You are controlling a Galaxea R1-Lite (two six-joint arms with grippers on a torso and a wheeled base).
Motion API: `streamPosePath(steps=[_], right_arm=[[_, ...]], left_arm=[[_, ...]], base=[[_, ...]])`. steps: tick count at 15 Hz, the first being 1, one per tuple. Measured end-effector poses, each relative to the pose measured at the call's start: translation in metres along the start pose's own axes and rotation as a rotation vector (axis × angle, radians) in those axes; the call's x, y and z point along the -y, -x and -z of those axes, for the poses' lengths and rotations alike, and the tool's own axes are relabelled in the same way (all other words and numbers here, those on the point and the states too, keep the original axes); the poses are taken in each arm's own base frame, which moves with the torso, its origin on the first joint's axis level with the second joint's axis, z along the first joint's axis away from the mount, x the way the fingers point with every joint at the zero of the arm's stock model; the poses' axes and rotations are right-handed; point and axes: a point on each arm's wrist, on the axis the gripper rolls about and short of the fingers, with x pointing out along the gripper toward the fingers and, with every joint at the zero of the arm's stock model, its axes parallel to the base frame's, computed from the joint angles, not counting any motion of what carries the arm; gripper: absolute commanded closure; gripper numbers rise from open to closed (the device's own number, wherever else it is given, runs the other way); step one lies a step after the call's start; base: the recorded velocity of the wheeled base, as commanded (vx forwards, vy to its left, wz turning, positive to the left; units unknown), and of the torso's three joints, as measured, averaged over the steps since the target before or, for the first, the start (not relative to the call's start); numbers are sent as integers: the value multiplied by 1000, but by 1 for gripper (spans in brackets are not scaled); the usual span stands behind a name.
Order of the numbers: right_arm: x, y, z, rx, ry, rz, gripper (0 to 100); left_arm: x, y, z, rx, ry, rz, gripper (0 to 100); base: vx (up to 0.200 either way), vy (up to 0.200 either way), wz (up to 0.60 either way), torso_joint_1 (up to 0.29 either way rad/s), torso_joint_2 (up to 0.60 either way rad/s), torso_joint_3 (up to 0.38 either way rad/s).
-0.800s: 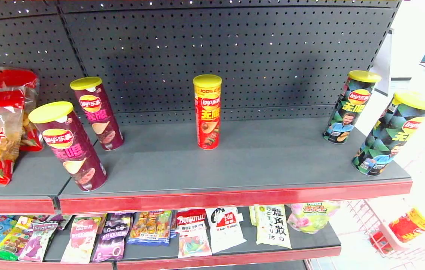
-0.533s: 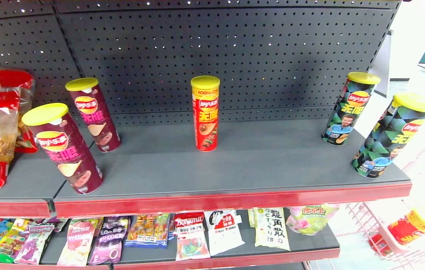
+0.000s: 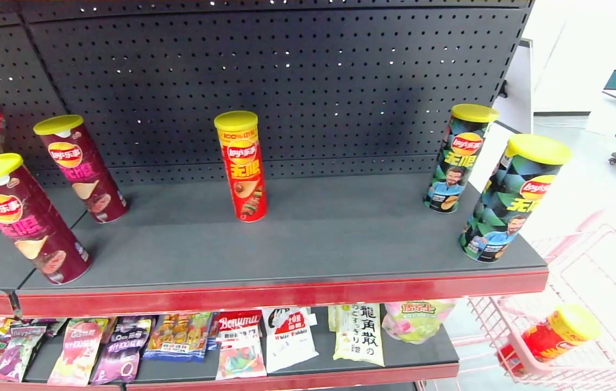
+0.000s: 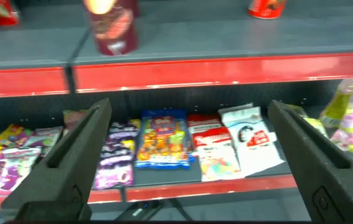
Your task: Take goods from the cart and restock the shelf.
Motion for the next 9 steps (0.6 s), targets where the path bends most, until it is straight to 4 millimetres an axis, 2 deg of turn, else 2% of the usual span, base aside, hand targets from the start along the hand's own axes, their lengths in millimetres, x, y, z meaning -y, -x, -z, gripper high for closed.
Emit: streamPosePath(steps=[1, 6, 9], right_arm=[[0, 0, 0, 0, 0, 0, 0], [0, 0, 0, 0, 0, 0, 0], [0, 0, 0, -1, 0, -1, 0]], left_arm=[[0, 0, 0, 0, 0, 0, 0], [0, 0, 0, 0, 6, 1, 0], [0, 0, 0, 1, 6, 0, 0]], base=[[0, -200, 0, 2, -2, 7], [0, 0, 0, 0, 0, 0], [0, 0, -600, 4, 4, 2]])
